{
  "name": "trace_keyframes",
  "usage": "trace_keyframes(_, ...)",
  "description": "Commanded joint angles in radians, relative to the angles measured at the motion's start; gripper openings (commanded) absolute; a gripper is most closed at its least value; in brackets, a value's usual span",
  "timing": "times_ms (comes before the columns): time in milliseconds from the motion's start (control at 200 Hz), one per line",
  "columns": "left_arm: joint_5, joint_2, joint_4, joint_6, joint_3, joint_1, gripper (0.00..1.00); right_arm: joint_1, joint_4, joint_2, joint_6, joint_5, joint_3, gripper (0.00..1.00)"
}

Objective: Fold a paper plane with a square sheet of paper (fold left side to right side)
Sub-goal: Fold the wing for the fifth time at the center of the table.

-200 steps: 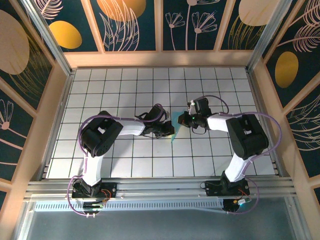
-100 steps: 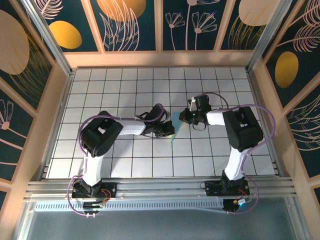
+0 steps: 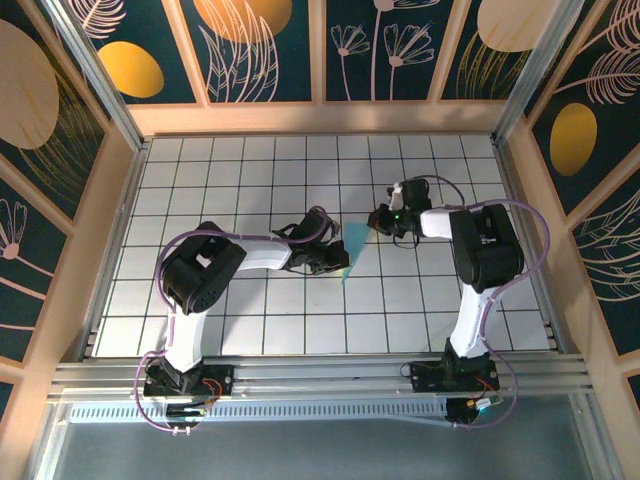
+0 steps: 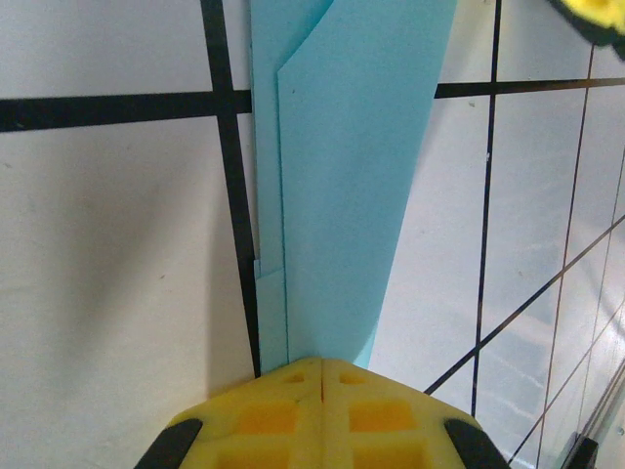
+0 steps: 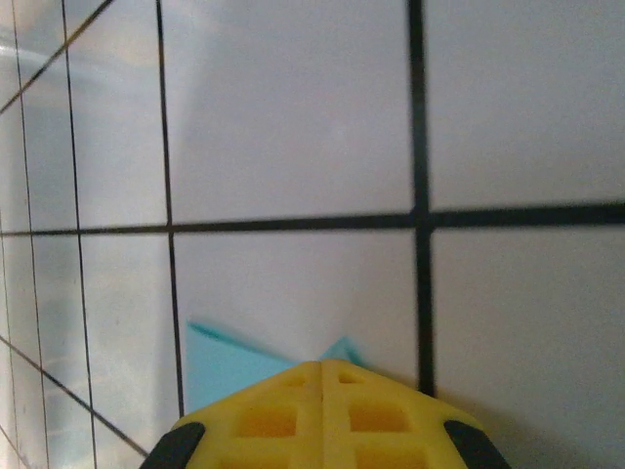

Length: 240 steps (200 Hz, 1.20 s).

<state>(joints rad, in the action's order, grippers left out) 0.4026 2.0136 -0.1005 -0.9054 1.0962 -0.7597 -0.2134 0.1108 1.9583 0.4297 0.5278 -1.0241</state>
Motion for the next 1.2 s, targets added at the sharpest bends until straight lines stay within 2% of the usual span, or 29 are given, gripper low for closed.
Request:
trace_keyframes(0,-0.097,0.068,0.171,0.020,-0.034,0.006,0.00,0.043,-0.028,0.044,-0.041,-0.043,-0.062,0.00)
trace_keyframes(105,-0.097,0.065,0.170,0.021,-0.033,0.006,0.00,0.058,-0.054,0.040,-0.049,-0.042,-0.103,0.00)
trace_keyframes(235,-0.100,0.061,0.165,0.021,-0.036,0.003,0.00,0.054,-0.092,-0.040,-0.052,-0.042,-0.097,0.00)
trace_keyframes(395,-0.105,0.051,0.156,0.024,-0.041,0.002,0.00,0.022,-0.115,-0.173,-0.014,-0.001,0.038,0.00)
trace_keyframes(556,-0.112,0.043,0.156,0.027,-0.042,0.002,0.00,-0.064,-0.098,-0.239,0.083,0.053,0.170,0.00)
trace_keyframes(796,-0.117,0.036,0.153,0.025,-0.047,0.002,0.00,-0.161,-0.019,-0.226,0.177,0.068,0.228,0.00)
trace_keyframes(1196,-0.124,0.021,0.143,0.024,-0.045,0.002,0.00,-0.188,0.000,-0.141,0.197,0.068,0.210,0.00)
